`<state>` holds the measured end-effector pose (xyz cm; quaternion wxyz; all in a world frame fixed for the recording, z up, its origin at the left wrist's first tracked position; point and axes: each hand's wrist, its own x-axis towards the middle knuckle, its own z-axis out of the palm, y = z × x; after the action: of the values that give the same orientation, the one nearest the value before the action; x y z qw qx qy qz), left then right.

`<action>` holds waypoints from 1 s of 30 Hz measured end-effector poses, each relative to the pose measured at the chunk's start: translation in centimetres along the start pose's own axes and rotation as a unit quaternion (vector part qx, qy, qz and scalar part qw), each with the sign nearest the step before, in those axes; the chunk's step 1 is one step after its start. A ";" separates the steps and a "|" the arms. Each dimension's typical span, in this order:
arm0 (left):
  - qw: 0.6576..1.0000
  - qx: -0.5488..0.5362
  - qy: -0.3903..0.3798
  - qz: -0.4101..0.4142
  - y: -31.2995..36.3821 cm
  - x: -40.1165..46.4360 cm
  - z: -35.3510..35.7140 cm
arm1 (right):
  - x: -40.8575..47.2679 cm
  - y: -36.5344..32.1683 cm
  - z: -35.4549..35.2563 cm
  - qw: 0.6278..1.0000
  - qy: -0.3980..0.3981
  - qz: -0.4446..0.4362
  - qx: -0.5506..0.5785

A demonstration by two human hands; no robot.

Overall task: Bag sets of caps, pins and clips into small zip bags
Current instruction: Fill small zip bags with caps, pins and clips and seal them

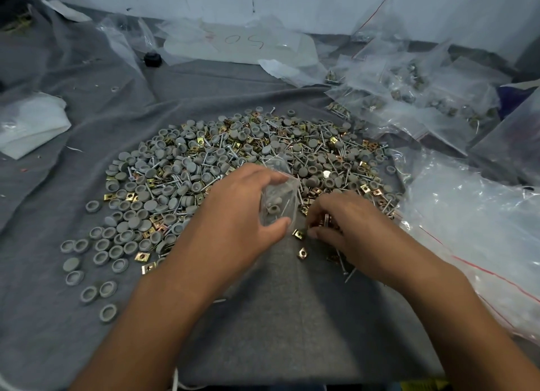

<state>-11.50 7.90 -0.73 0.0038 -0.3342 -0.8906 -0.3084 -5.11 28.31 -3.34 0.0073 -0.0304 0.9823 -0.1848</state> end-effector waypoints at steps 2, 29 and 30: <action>1.000 0.001 -0.001 0.000 -0.1 0.0 0.0 | -0.1 -0.4 -0.2 0.997 0.044 -0.005 0.057; 1.000 0.007 -0.003 -0.004 -0.1 0.0 0.0 | 0.2 -0.5 -0.4 0.993 0.096 -0.005 0.075; 1.000 0.009 -0.003 -0.005 -0.1 0.0 0.1 | 0.3 -0.5 -0.2 0.996 0.075 -0.003 0.057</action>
<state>-11.55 7.90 -0.80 0.0022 -0.3307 -0.8950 -0.2994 -5.35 27.88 -2.93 -0.0650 -0.0185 0.9680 -0.2419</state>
